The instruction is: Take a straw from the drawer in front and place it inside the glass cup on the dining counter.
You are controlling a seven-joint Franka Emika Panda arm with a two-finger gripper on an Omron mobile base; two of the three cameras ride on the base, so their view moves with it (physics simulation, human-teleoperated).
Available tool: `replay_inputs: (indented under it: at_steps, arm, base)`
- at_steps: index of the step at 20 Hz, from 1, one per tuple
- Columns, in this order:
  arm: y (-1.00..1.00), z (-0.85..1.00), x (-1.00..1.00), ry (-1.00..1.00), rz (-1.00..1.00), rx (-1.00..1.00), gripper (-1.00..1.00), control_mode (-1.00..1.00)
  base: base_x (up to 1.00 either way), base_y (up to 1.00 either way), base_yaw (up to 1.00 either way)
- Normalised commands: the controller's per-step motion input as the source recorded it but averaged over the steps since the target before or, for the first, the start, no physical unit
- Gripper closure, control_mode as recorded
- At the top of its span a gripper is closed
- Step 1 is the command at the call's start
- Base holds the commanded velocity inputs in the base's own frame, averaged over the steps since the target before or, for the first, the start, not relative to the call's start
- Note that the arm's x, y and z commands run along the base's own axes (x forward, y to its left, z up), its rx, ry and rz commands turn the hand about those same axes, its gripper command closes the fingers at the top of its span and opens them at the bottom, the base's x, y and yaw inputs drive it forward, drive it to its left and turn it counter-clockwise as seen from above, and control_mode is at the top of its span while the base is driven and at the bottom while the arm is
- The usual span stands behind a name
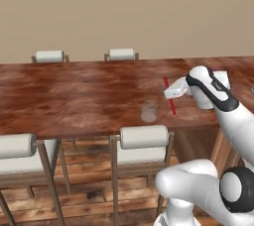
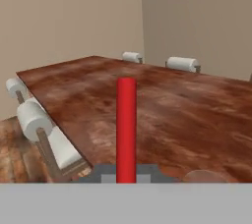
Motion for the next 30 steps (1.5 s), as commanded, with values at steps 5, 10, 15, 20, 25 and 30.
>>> replay_inputs:
  at_steps: [5, 10, 15, 20, 25, 30]
  arm:
    - [-0.23, 0.04, 0.24, 0.0, 0.0, 0.13, 1.0, -1.0]
    - [-0.04, 0.0, 0.22, -0.04, 0.0, 0.03, 1.0, -1.0]
    - [0.3, 0.0, 0.46, -0.07, 0.0, 0.0, 1.0, -1.0]
    - [0.31, -0.03, 0.54, 0.0, 0.0, 0.0, 1.0, -1.0]
    - [0.11, -0.13, 0.57, 0.0, 0.0, 0.0, 1.0, -1.0]
    - [-0.08, -0.25, 0.21, 0.0, 0.01, 0.0, 1.0, -1.0]
  base:
    - [0.0, 0.0, 0.0]
    - [0.0, 0.0, 0.0]
    - [0.0, 0.0, 0.0]
    - [0.0, 0.0, 0.0]
    - [0.0, 0.0, 0.0]
    - [0.0, 0.0, 0.0]
